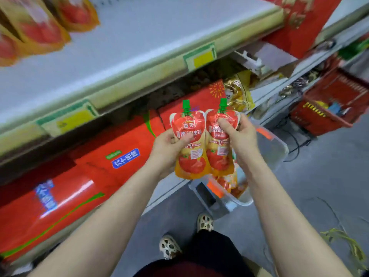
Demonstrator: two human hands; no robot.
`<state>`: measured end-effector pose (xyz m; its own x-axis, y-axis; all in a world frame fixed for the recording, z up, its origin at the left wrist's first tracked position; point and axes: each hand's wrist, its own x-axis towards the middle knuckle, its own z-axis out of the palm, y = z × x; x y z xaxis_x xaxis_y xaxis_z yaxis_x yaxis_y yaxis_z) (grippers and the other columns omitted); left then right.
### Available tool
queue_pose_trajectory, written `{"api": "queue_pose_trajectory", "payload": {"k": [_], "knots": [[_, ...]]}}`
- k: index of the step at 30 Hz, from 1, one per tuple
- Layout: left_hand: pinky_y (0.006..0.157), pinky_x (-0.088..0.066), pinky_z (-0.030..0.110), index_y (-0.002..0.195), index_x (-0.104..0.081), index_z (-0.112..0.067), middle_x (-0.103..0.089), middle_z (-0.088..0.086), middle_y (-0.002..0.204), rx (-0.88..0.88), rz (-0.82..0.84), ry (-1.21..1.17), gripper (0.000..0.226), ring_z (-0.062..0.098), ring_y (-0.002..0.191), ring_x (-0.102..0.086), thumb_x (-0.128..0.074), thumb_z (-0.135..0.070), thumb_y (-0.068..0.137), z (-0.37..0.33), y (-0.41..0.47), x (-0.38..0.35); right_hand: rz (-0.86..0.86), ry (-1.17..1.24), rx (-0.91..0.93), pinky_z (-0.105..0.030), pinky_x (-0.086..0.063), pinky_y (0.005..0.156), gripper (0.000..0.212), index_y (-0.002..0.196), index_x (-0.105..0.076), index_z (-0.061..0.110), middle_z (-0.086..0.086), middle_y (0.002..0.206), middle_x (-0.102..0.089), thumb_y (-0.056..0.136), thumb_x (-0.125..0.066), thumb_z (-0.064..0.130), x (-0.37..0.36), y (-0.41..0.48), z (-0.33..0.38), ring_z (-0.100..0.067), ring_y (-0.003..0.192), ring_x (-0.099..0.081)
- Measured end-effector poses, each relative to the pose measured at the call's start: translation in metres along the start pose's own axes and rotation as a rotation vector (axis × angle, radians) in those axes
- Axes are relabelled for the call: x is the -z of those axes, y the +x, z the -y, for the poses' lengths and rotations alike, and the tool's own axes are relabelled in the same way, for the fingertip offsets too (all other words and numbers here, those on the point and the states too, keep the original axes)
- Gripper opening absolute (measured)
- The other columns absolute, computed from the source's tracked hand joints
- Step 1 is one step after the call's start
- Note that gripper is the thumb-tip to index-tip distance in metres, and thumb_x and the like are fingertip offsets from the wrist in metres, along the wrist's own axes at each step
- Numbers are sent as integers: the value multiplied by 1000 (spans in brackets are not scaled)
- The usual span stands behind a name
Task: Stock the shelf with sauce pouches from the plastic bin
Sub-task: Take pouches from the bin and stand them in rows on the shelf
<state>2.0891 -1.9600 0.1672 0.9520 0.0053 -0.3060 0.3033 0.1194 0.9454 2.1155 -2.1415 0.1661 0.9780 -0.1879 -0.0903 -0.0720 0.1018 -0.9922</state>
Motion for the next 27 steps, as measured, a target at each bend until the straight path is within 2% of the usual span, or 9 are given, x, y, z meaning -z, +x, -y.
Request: {"api": "queue_pose_trajectory", "payload": {"k": [4, 6, 10, 13, 16, 19, 23, 25, 27], "knots": [[66, -56, 26, 105, -67, -7, -74, 13, 96, -172, -73, -6, 21, 18, 81, -71, -69, -13, 86, -56, -32, 37, 89, 69, 137, -29, -57, 71, 13, 93, -66, 16, 4, 82, -74, 86, -71, 5, -45, -2, 62, -11, 75, -69], [64, -55, 24, 105, -68, -9, -74, 13, 93, -234, -103, -25, 22, 17, 79, -72, -70, -17, 84, -81, -42, 56, 154, 72, 216, -32, -58, 73, 11, 92, -67, 15, 2, 82, -74, 86, -71, 6, -64, -3, 91, -14, 76, -68], [59, -52, 20, 99, -68, -14, -76, 0, 82, -369, -205, -95, 16, 11, 72, -72, -70, -19, 84, -129, -61, 93, 311, 90, 284, -37, -55, 81, 7, 88, -67, 18, -3, 88, -73, 91, -66, 12, -98, -3, 147, -17, 80, -67], [54, -51, 17, 98, -66, -16, -75, -5, 77, -459, -328, -143, 13, 7, 69, -71, -68, -18, 86, -159, -66, 120, 403, 89, 338, -26, -54, 73, 13, 84, -65, 19, 5, 80, -73, 94, -61, 11, -124, 8, 184, -10, 75, -66], [62, -57, 24, 99, -66, -20, -76, -5, 85, -523, -425, -169, 13, 10, 79, -73, -68, -20, 87, -185, -64, 145, 468, 10, 367, -16, -47, 59, 11, 84, -65, 15, 11, 68, -71, 93, -63, 9, -154, 25, 214, 0, 63, -62], [63, -57, 24, 101, -66, -19, -75, -3, 90, -571, -528, -186, 14, 9, 81, -72, -68, -20, 87, -202, -56, 167, 521, -159, 350, -17, -37, 53, 12, 81, -68, 21, 15, 63, -67, 92, -66, 16, -185, 52, 232, 2, 56, -55], [70, -58, 26, 101, -66, -18, -73, 0, 97, -601, -639, -187, 15, 9, 84, -72, -68, -18, 87, -213, -39, 185, 600, -184, 266, -20, -53, 53, 9, 86, -69, 15, 9, 72, -70, 94, -65, 18, -229, 96, 234, -3, 64, -63], [71, -58, 25, 99, -66, -20, -74, -3, 95, -607, -668, -182, 12, 9, 85, -72, -68, -18, 87, -215, -31, 189, 622, -189, 235, -23, -55, 58, 9, 92, -67, 11, 4, 77, -68, 95, -63, 18, -252, 115, 228, -5, 63, -62], [72, -58, 26, 96, -66, -22, -74, -5, 93, -611, -698, -177, 11, 9, 85, -72, -69, -18, 87, -216, -23, 191, 629, -192, 221, -26, -55, 60, 14, 85, -65, 12, 3, 76, -66, 97, -60, 18, -274, 132, 219, -3, 58, -62]]}}
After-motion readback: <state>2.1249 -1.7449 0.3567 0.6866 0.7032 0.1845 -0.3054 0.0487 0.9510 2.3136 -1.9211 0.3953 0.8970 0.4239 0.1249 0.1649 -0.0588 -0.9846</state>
